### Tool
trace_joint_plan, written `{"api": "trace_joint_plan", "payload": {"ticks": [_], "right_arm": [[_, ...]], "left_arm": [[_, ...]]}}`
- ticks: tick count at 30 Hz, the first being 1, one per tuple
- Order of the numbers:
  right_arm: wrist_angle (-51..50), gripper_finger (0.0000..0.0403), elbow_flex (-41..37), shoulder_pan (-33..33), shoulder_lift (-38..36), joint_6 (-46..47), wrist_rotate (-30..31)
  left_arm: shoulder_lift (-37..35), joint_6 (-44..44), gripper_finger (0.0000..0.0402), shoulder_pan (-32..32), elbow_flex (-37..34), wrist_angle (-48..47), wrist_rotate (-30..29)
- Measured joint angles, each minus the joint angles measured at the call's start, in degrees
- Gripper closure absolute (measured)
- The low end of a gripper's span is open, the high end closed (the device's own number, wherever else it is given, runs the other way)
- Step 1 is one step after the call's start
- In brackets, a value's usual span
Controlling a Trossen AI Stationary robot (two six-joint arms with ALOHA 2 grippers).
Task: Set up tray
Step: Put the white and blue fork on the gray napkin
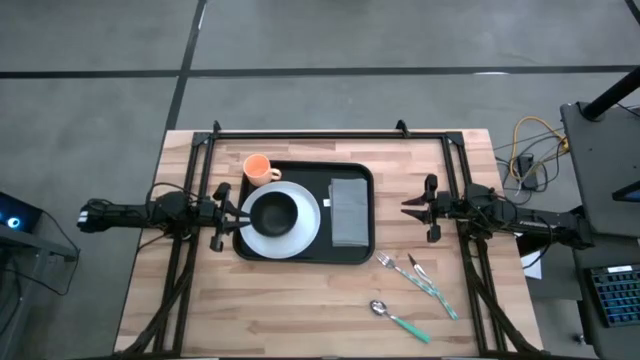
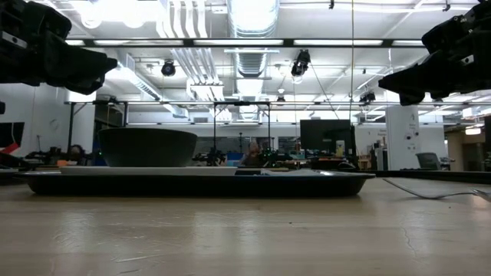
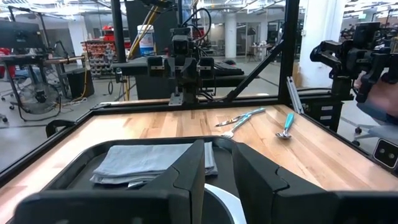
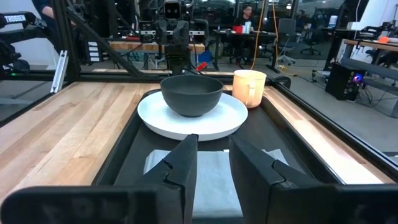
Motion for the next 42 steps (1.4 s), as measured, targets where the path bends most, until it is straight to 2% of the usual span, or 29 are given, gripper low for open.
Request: {"api": "trace_joint_plan", "payload": {"ticks": [8,15,20,25,30,34,42], "right_arm": [[2.89,0.0322,-0.01,0.02,0.01,-0.14,-0.07],[16.0,0.0333,-0.01,0.03,0.11,10.04,-0.39],[21.81,0.0333,-0.01,0.03,0.33,18.45,-0.15],[25.83,0.0328,-0.01,0.03,0.35,17.12,0.01],[36.63,0.0332,-0.01,0.03,0.33,17.17,3.04],[44.64,0.0334,0.0,0.09,0.32,17.73,2.68],[45.31,0.0335,5.19,0.16,0.61,20.04,0.33]], "left_arm": [[-0.01,0.0,0.0337,0.0,-0.02,0.0,0.03],[-0.01,0.0,0.0337,0.0,-0.02,0.02,0.01],[-0.01,-0.01,0.0337,0.0,-0.02,0.02,0.01],[-0.01,0.0,0.0337,0.0,-0.02,0.02,0.01],[-0.01,-0.02,0.0337,0.0,-0.02,0.03,0.01],[-0.01,-0.02,0.0337,0.0,-0.02,0.04,0.01],[-0.01,0.0,0.0337,0.0,-0.02,0.04,0.02]]}}
